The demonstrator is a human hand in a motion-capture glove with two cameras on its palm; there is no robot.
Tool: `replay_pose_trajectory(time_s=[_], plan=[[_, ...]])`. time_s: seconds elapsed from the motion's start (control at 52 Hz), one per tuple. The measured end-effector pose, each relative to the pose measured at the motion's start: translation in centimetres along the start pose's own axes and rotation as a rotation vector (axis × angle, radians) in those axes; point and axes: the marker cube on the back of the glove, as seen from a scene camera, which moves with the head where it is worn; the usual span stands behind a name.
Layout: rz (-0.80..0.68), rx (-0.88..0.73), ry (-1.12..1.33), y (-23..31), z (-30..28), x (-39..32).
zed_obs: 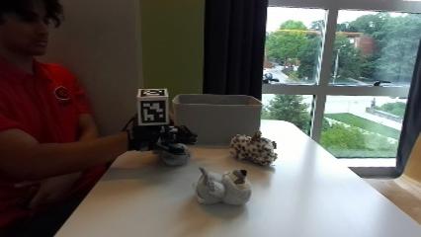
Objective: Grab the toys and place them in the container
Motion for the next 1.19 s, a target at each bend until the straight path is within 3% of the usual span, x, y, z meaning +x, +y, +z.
replay_pose_trajectory(time_s=[0.692,0.827,1.019,1.192], plan=[[-0.006,-0.147,0.133,-1.5,2.8,-2.3],[-0.016,-0.083,0.161,-1.6,3.1,-2.9],[-0.037,0.137,0.232,-2.2,3.4,-2.8],[-0.007,0.263,0.100,-3.4,3.1,-2.4]])
